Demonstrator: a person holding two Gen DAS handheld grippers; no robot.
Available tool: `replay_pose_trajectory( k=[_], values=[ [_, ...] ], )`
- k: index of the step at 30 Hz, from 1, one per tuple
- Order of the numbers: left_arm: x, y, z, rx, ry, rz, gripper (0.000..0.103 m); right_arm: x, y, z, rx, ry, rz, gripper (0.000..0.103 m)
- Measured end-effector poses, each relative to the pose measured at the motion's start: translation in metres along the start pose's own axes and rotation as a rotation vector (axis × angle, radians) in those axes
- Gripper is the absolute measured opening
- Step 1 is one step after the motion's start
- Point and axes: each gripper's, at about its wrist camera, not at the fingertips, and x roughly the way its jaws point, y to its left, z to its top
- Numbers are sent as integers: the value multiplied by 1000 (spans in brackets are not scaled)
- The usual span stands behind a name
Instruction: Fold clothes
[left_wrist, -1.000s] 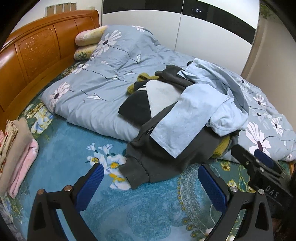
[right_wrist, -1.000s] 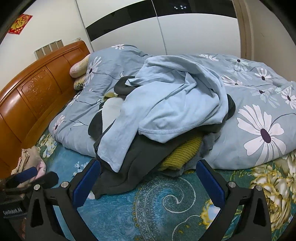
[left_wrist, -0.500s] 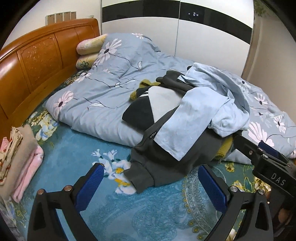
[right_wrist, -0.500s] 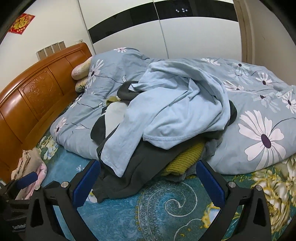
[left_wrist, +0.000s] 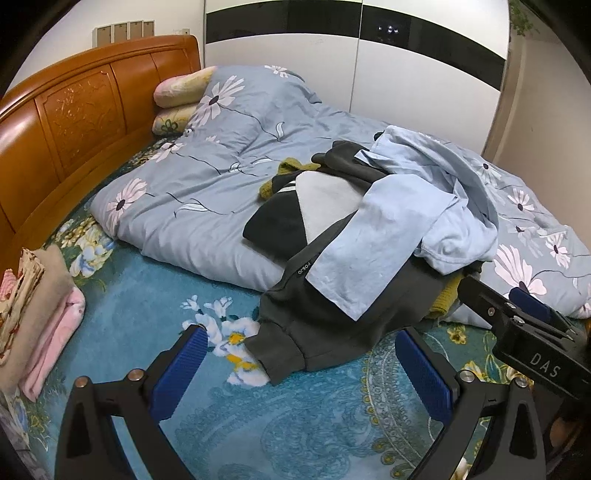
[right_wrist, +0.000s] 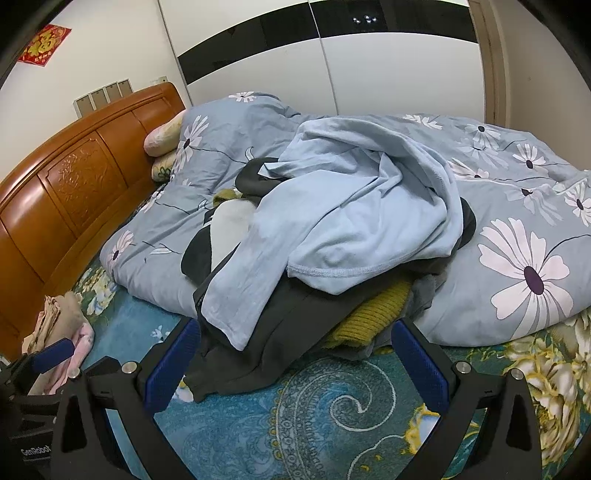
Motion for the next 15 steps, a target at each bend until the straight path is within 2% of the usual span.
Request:
replay_pose_trajectory(
  k=[15],
  values=[
    [5, 4, -1, -7, 17, 8, 103, 6, 7, -3, -22, 26, 27, 103]
  ],
)
